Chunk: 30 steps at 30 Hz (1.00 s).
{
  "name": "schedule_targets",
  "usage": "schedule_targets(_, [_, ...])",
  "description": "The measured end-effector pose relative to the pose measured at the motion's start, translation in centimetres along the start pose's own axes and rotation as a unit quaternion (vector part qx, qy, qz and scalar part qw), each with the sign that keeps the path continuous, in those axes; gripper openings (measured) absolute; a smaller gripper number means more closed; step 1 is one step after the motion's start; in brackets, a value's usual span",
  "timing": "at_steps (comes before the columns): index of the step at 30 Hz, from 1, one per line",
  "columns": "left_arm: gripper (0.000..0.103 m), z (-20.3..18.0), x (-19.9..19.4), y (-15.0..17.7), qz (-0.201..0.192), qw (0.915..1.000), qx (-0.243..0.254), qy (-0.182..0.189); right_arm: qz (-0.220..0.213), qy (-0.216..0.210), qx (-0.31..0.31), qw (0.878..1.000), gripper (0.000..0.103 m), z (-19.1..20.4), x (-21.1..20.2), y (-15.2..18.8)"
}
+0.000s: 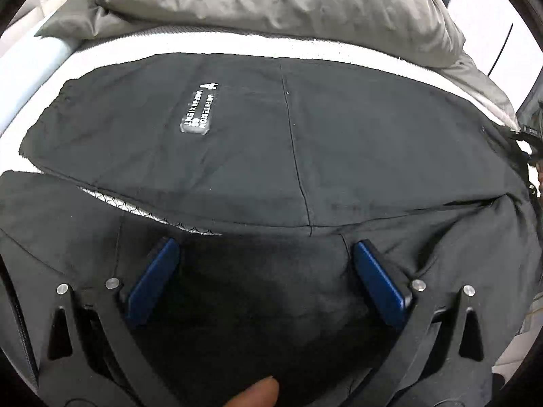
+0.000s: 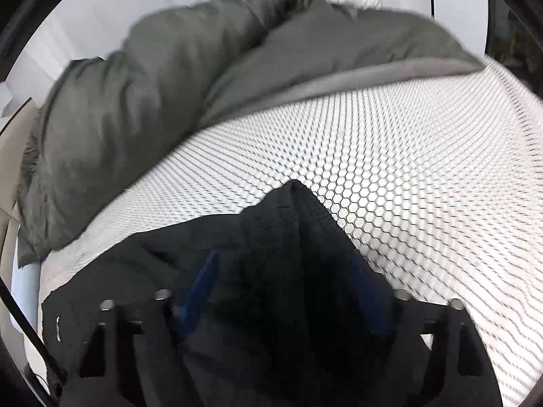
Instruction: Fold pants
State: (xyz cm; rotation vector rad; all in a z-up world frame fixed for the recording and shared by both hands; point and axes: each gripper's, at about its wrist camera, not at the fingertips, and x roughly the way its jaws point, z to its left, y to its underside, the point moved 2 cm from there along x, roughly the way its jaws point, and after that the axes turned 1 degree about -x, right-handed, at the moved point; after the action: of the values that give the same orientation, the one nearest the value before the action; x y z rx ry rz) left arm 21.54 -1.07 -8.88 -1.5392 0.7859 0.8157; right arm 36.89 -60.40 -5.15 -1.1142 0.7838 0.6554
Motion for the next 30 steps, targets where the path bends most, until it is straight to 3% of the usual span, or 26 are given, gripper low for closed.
schedule_targets(1, [0.102, -0.2, 0.1, -0.1, -0.001, 1.0000, 0.004, -0.003, 0.008, -0.004, -0.008, 1.000, 0.031, 0.0, 0.7, -0.1])
schedule_targets(2, [0.103, -0.3, 0.2, -0.2, -0.002, 1.0000, 0.006, -0.005, 0.004, 0.001, -0.022, 1.000, 0.008, 0.3, 0.9, -0.3])
schedule_targets(6, [0.103, 0.4, 0.3, 0.7, -0.004, 0.9999, 0.013, -0.005, -0.080, 0.035, -0.033, 0.996, 0.007, 0.1, -1.2, -2.2])
schedule_targets(8, [0.103, 0.7, 0.3, 0.8, -0.004, 0.9999, 0.013, -0.005, -0.074, 0.065, -0.009, 0.995, 0.007, -1.0, -0.6, -3.4])
schedule_targets(9, [0.103, 0.7, 0.6, 0.7, -0.003, 0.9999, 0.014, -0.005, -0.046, 0.082, -0.004, 0.996, 0.008, -1.4, 0.6, -3.9])
schedule_targets(11, [0.103, 0.7, 0.6, 0.7, -0.003, 0.9999, 0.013, -0.007, -0.013, 0.097, -0.003, 0.995, 0.022, -1.5, 1.7, -3.8])
schedule_targets(12, [0.103, 0.7, 0.6, 0.7, -0.003, 0.9999, 0.013, -0.007, -0.021, 0.098, -0.004, 0.995, 0.024, -1.2, 1.1, -3.6])
schedule_targets(13, [0.103, 0.7, 0.4, 0.8, -0.003, 0.9999, 0.011, -0.007, -0.042, 0.088, -0.005, 0.995, 0.035, -0.8, -0.2, -3.3])
schedule_targets(14, [0.103, 0.6, 1.2, 0.4, -0.003, 0.9999, 0.011, -0.007, -0.060, 0.074, -0.003, 0.995, 0.062, -0.6, -1.7, -2.7])
schedule_targets(16, [0.103, 0.6, 1.1, 0.4, -0.006, 0.9999, 0.009, -0.004, -0.117, 0.047, -0.002, 0.992, 0.092, 0.1, -6.2, -0.8])
schedule_targets(19, [0.103, 1.1, 0.8, 0.5, -0.008, 0.9999, -0.001, 0.006, -0.180, 0.010, -0.017, 0.983, 0.101, 0.9, -13.0, 4.6])
schedule_targets(25, [0.102, 2.5, -1.1, 1.4, -0.015, 0.9994, -0.024, 0.022, -0.240, -0.004, 0.036, 0.970, 0.102, -3.3, -20.5, 18.6])
schedule_targets(27, [0.102, 3.2, -1.6, 1.6, -0.019, 0.9992, -0.027, 0.022, -0.239, 0.015, 0.083, 0.967, 0.102, -5.2, -20.8, 22.1])
schedule_targets(30, [0.102, 4.2, -2.1, 2.2, -0.024, 0.9988, -0.036, 0.022, -0.180, -0.001, 0.154, 0.972, 0.099, -8.7, -18.7, 25.1])
